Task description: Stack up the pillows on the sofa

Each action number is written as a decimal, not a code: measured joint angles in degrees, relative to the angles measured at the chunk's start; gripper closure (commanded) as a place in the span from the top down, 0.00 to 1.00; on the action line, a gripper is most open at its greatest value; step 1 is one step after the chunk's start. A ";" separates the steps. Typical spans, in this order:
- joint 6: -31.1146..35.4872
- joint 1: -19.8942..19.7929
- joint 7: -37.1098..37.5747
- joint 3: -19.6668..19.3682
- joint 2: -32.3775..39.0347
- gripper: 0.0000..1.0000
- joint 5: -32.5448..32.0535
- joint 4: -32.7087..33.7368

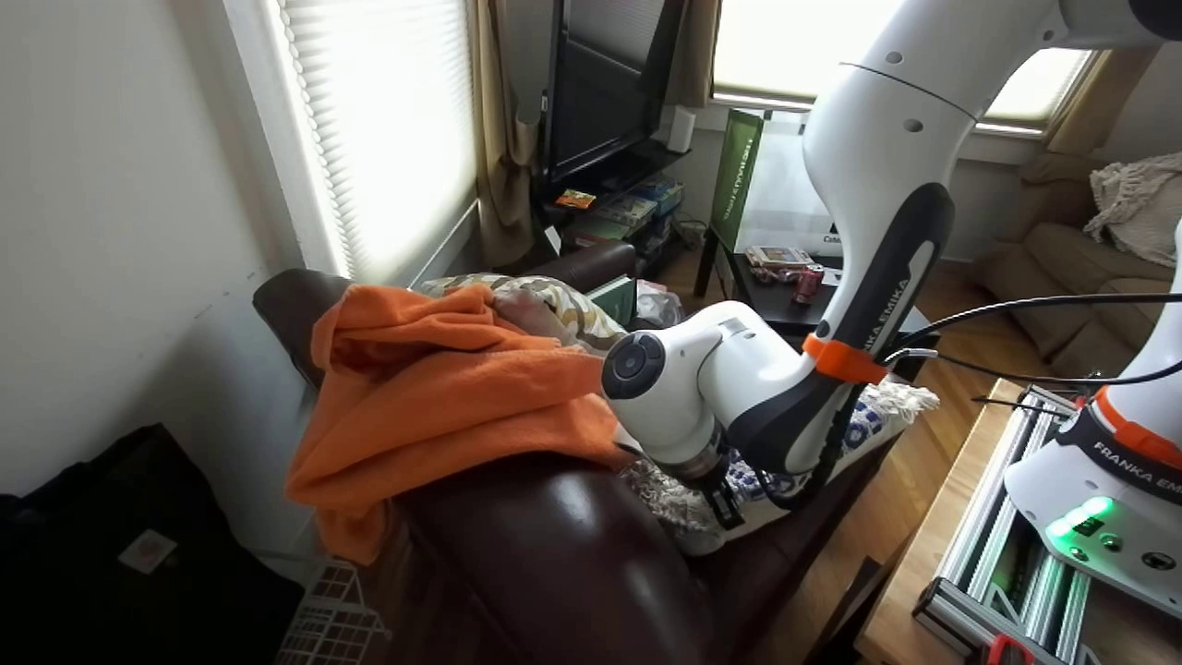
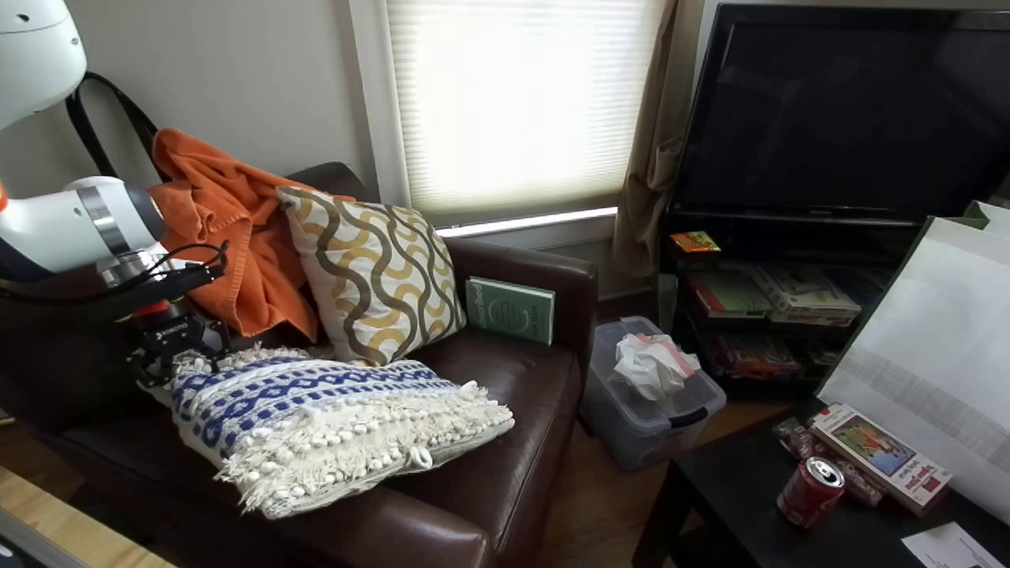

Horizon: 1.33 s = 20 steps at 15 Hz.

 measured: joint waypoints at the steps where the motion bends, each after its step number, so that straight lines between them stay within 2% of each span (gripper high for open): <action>1: 0.42 0.01 0.93 -0.15 -0.70 0.09 0.00 -0.57; 2: 0.91 0.01 1.84 -0.26 -1.51 0.04 0.00 -1.26; 7: 3.95 -0.02 8.82 -1.55 -7.76 0.05 0.00 -7.06; 10: 7.27 -0.64 15.01 -3.01 -16.00 0.05 0.02 -14.56; 15: 12.18 -4.04 22.39 -3.85 -29.75 0.04 -0.02 -25.67; 16: 12.25 -4.43 23.94 -3.76 -32.24 0.19 -0.09 -27.12; 19: 11.58 -5.04 26.22 -2.97 -38.67 0.19 -0.18 -30.51; 20: 11.47 -5.04 26.45 -2.82 -39.80 0.05 -0.18 -31.20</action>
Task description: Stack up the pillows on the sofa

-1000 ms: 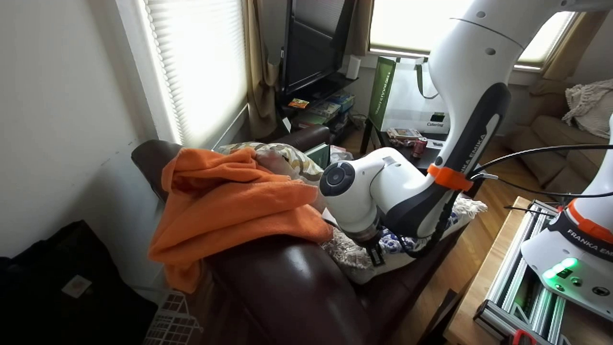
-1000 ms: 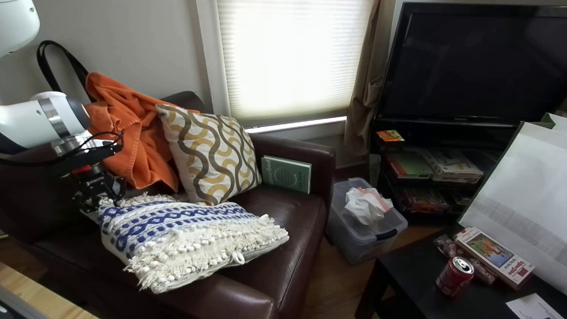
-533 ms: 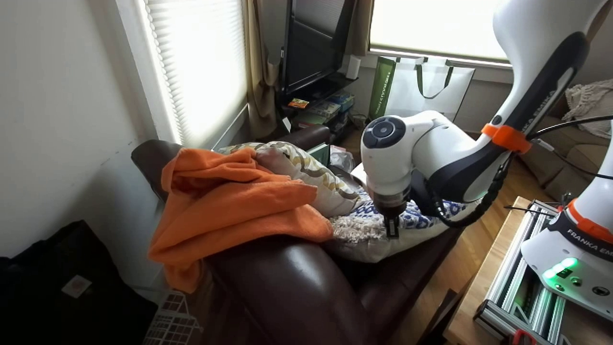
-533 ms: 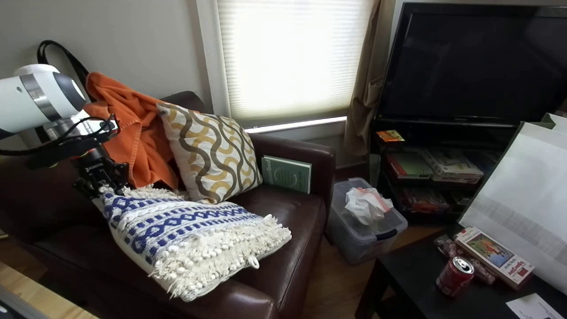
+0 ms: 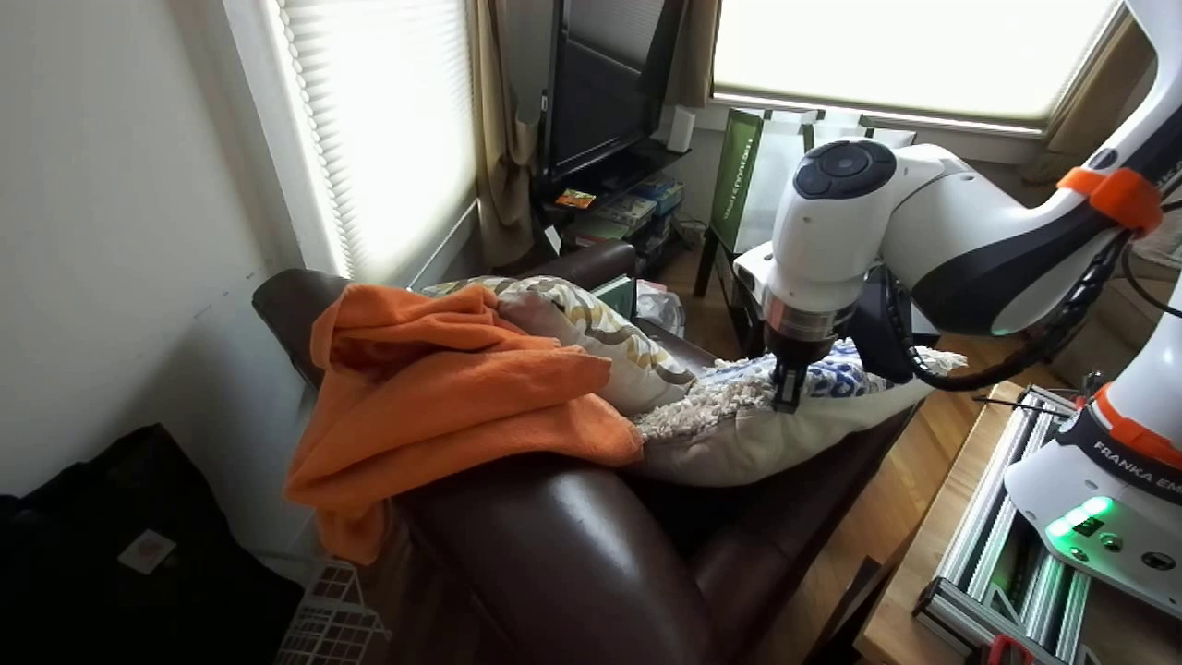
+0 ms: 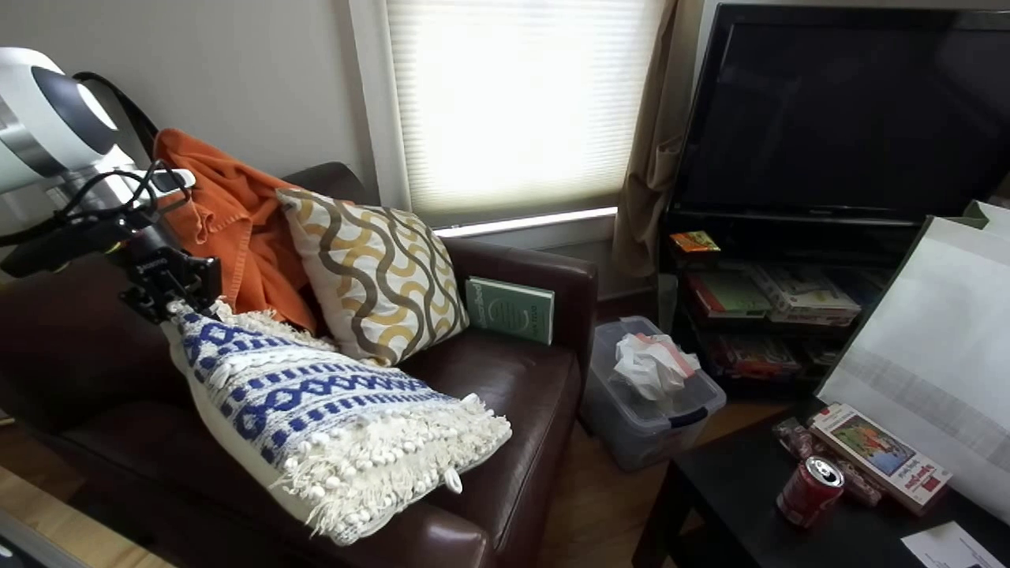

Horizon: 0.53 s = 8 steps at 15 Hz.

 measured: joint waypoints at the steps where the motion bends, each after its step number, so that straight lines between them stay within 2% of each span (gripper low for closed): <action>1: 0.00 0.00 0.18 0.07 -0.59 0.05 0.00 -0.45; 5: 1.80 -2.56 2.24 3.14 -0.54 0.05 -2.30 1.01; 8: -3.30 -3.19 3.50 5.83 -6.02 0.05 -3.07 2.91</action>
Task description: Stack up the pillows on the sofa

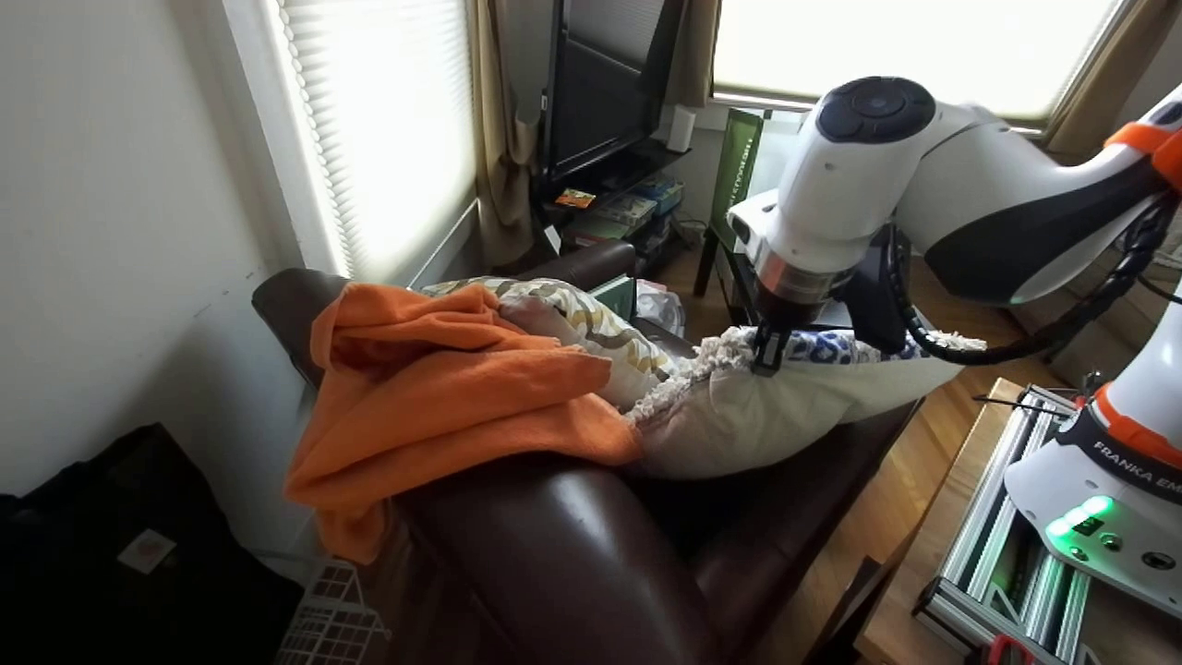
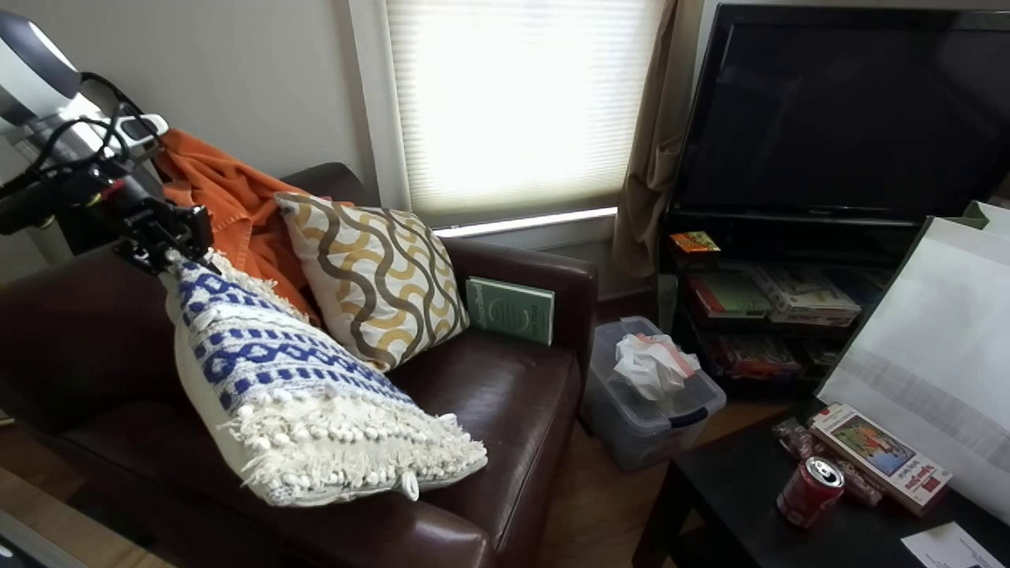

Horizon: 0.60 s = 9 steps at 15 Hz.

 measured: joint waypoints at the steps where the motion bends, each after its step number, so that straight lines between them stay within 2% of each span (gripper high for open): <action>1: -2.19 -0.13 0.21 1.04 -2.55 0.05 0.00 0.48; 3: -6.50 -0.59 0.56 3.04 -7.82 0.05 0.16 1.46; 4: -8.36 -0.92 0.70 3.77 -10.36 0.19 0.39 2.01; 7: -11.52 -1.94 0.71 4.48 -16.55 0.19 1.11 3.08; 8: -11.62 -2.06 0.71 4.53 -17.32 0.05 1.23 2.96; 9: -11.62 -2.09 0.71 4.57 -17.53 0.05 1.30 2.82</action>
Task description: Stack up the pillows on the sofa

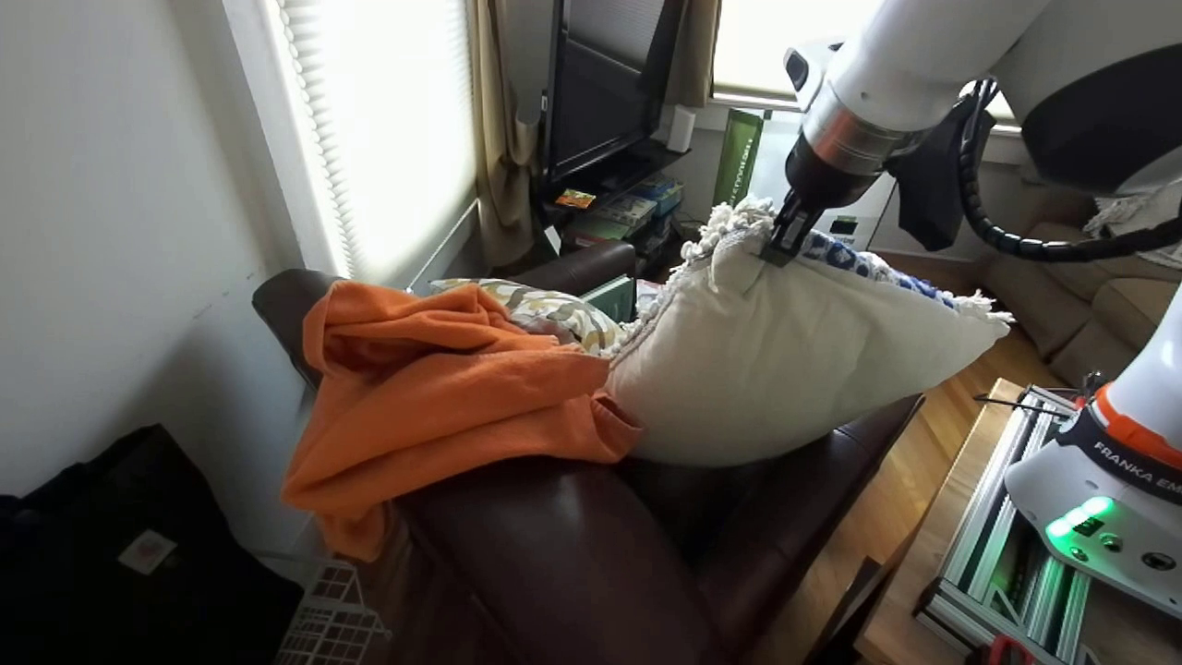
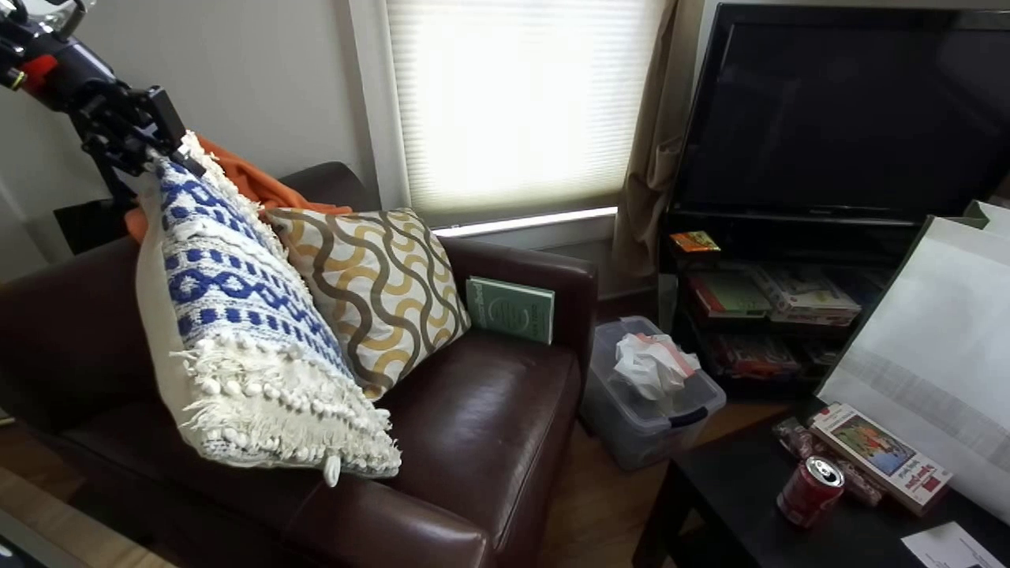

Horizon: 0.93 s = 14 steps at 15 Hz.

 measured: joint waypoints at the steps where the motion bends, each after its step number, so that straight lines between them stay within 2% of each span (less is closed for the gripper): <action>1: 0.04 -0.24 -0.06 0.28 0.23 0.05 0.20 -0.14; 5: -0.18 -3.51 3.23 1.17 -0.86 0.05 0.41 -0.01; 10: -9.63 -6.71 3.37 0.58 -13.80 0.05 0.85 4.52; 11: -12.22 -7.53 3.36 0.56 -16.72 0.44 0.85 6.00; 12: -14.73 -8.58 3.35 0.61 -19.23 0.45 0.69 7.56; 14: -17.91 -11.13 3.32 1.17 -22.38 0.58 -0.01 9.86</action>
